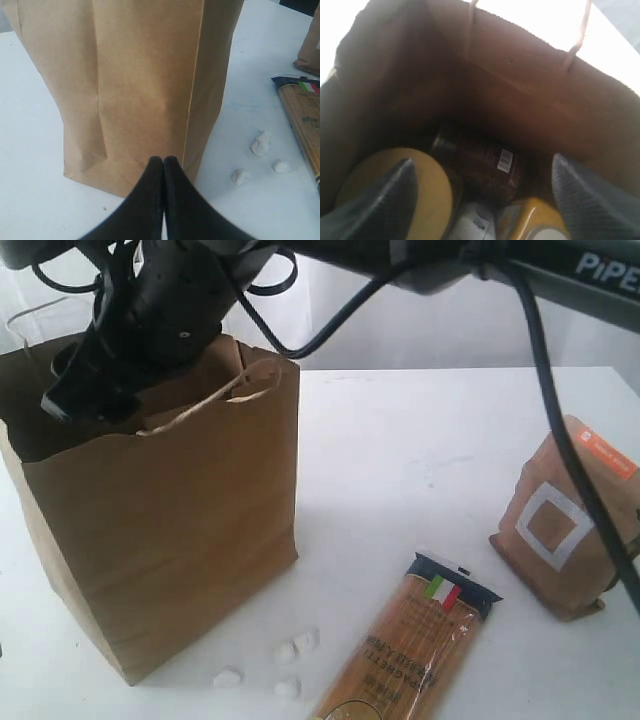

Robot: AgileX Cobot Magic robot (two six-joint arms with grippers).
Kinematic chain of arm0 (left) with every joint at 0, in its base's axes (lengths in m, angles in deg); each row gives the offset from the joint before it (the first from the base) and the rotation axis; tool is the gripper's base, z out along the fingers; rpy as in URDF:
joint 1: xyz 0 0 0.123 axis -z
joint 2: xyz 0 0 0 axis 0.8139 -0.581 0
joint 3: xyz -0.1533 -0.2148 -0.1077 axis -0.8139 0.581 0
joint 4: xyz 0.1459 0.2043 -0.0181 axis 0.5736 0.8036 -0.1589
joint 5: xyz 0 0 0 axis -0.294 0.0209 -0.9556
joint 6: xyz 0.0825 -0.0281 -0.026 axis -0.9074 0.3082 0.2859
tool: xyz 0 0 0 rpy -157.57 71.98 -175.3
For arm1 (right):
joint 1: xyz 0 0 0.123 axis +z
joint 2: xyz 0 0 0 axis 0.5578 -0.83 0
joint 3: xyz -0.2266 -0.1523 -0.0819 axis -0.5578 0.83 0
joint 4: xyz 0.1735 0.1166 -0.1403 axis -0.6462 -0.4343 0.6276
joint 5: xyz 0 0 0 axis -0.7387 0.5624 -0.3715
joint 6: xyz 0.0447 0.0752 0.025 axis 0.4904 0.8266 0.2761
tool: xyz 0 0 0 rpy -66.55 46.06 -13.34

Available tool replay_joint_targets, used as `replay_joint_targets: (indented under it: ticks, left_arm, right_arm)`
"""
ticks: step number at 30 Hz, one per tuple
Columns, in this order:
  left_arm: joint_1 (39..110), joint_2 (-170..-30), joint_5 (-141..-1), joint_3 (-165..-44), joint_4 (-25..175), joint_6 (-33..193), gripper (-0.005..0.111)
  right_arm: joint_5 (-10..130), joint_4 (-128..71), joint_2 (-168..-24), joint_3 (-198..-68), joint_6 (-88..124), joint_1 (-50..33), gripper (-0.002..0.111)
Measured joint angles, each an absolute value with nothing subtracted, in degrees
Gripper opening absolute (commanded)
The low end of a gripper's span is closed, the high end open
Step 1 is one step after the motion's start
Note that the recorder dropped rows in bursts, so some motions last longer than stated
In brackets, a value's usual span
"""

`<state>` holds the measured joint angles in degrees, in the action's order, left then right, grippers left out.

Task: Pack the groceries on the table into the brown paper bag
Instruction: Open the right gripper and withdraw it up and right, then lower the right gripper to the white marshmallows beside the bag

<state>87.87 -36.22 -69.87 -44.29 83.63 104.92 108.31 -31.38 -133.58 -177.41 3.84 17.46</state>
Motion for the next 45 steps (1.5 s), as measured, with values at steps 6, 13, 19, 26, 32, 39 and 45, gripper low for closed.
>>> replay_joint_targets:
  ticks: [6, 13, 19, 26, 32, 39, 45]
  left_arm:
    - [87.9, -36.2, -69.9, -44.3, 83.6, 104.9, 0.0]
    - [87.9, -36.2, -69.9, -44.3, 83.6, 104.9, 0.0]
    - [87.9, -36.2, -69.9, -44.3, 83.6, 104.9, 0.0]
    - [87.9, -36.2, -69.9, -44.3, 83.6, 104.9, 0.0]
    - [87.9, -36.2, -69.9, -44.3, 83.6, 104.9, 0.0]
    - [87.9, -36.2, -69.9, -44.3, 83.6, 104.9, 0.0]
    - [87.9, -36.2, -69.9, -44.3, 83.6, 104.9, 0.0]
  right_arm:
    - [108.7, -30.8, -130.7, -177.4, 3.8, 17.5, 0.07]
    - [108.5, -29.2, -125.1, -177.6, 3.8, 17.5, 0.067]
    - [114.2, -28.5, -120.2, -177.6, 4.9, 17.5, 0.063]
    - [118.2, -24.3, -111.8, -171.7, 8.3, 17.5, 0.063]
    - [117.2, -23.1, -105.7, -163.5, 10.5, 17.5, 0.063]
    - [114.1, -22.9, -97.2, -153.8, 11.1, 17.5, 0.06]
    - [111.6, -22.9, -89.3, -144.4, 11.1, 17.5, 0.059]
